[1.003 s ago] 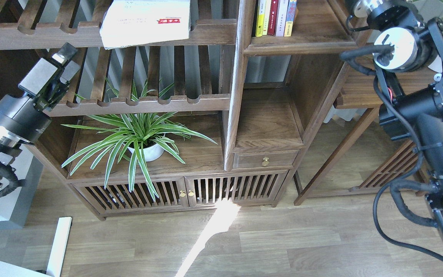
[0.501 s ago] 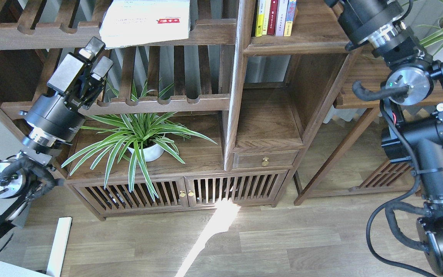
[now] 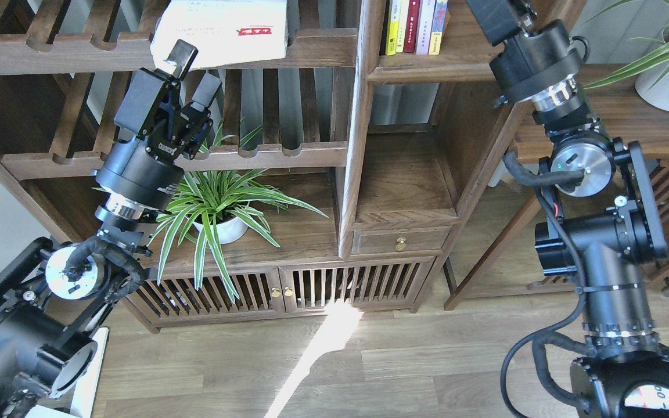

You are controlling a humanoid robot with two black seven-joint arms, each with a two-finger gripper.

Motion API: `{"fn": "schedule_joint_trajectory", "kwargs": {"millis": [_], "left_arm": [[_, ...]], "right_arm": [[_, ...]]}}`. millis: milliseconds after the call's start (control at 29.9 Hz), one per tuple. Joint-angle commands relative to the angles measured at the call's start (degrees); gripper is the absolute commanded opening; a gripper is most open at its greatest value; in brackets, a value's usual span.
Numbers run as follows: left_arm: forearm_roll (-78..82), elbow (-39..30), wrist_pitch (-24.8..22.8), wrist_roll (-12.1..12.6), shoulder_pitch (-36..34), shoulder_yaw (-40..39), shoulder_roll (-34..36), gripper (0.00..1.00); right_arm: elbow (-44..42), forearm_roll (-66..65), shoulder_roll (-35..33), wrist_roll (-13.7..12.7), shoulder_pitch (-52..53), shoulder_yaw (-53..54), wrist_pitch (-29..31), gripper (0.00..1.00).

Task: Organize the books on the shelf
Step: 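Raise the left gripper to the white red-label book on the top shelf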

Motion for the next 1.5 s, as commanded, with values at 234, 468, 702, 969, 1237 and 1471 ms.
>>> {"fn": "schedule_joint_trajectory", "kwargs": {"millis": [234, 468, 702, 969, 1237, 1471], "left_arm": [[0.01, -1.26, 13.93, -6.91, 0.15, -0.05, -8.22, 0.95], [0.00, -1.44, 22.71, -9.63, -0.29, -0.22, -10.26, 0.94], [0.01, -1.27, 31.59, -12.89, -2.57, -4.00, -10.26, 0.94], [0.09, -1.09, 32.22, -13.07, -4.68, -4.18, -10.26, 0.95], [-0.17, 1.36, 33.80, -13.15, -7.32, -3.92, -10.26, 0.95], [-0.17, 7.34, 33.54, -14.38, -11.62, -3.74, -10.26, 0.95]], "right_arm": [[0.00, 3.82, 0.20, 0.08, 0.80, 0.17, -0.22, 0.99], [0.00, 3.99, 0.20, 0.08, 0.89, 0.17, -0.30, 0.99], [0.00, 3.99, 0.20, 0.08, 0.89, 0.17, -0.30, 0.99], [0.00, 3.99, 0.20, 0.00, 2.21, -0.71, -2.32, 0.99], [-0.09, 3.99, 0.20, -0.18, 3.88, -1.06, -3.82, 0.99], [-0.09, 3.99, 0.20, -0.27, 3.88, -1.06, -3.82, 0.99]]}}
